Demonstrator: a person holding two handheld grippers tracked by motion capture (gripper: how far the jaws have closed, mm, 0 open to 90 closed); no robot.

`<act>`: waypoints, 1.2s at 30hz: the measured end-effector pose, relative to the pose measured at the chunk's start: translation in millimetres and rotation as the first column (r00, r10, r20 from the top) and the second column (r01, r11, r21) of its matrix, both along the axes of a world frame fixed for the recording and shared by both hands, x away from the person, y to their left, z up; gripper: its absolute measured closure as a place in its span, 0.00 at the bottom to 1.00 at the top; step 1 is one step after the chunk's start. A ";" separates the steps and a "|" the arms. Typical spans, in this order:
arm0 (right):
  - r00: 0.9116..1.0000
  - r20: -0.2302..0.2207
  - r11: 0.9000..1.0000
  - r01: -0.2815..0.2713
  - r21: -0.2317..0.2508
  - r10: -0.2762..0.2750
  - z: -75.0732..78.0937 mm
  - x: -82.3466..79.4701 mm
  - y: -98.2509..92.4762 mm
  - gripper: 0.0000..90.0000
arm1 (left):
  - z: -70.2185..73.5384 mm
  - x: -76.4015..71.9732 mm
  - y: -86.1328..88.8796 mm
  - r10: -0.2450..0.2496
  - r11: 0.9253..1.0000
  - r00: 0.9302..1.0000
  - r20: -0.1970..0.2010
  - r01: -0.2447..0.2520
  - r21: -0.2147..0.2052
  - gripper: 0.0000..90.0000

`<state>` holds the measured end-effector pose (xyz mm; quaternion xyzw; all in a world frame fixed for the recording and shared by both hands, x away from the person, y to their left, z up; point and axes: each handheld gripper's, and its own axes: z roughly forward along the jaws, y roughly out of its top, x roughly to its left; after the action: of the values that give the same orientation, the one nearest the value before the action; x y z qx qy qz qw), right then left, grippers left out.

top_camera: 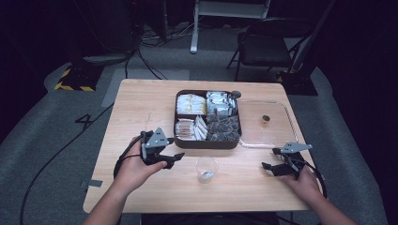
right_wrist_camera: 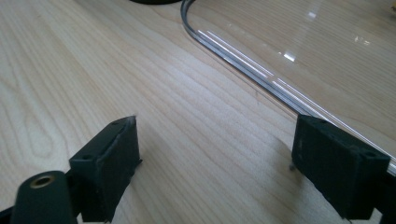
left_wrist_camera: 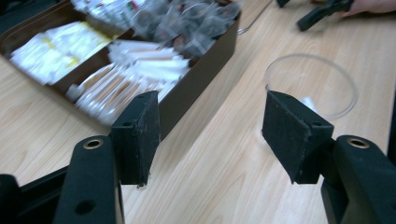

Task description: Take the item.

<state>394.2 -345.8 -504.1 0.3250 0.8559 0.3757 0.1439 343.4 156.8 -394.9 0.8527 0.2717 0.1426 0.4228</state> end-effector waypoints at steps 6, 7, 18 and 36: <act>1.000 0.002 1.000 -0.015 0.000 0.015 -0.1 0.4 -2.9 0.17 | -8.1 -0.4 22.8 0.071 0.997 0.997 0.004 -0.071 0.016 0.40; 1.000 0.002 1.000 -0.015 0.000 0.015 -0.1 0.5 -3.0 0.17 | -9.5 -0.3 26.6 0.083 0.996 0.997 0.001 -0.083 0.018 0.40; 1.000 0.002 1.000 -0.015 0.000 0.015 -0.1 0.5 -2.9 0.17 | -32.3 4.0 65.9 0.156 0.987 0.986 -0.061 -0.153 0.054 0.37; 1.000 0.002 1.000 -0.015 0.000 0.015 -0.1 0.5 -2.9 0.17 | -84.9 12.3 93.9 0.238 0.959 0.948 -0.213 -0.194 0.208 0.32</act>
<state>394.7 -348.7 -504.2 0.3183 0.8581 0.3770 0.1421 355.7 250.7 -479.9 0.8639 0.3978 0.1103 0.2887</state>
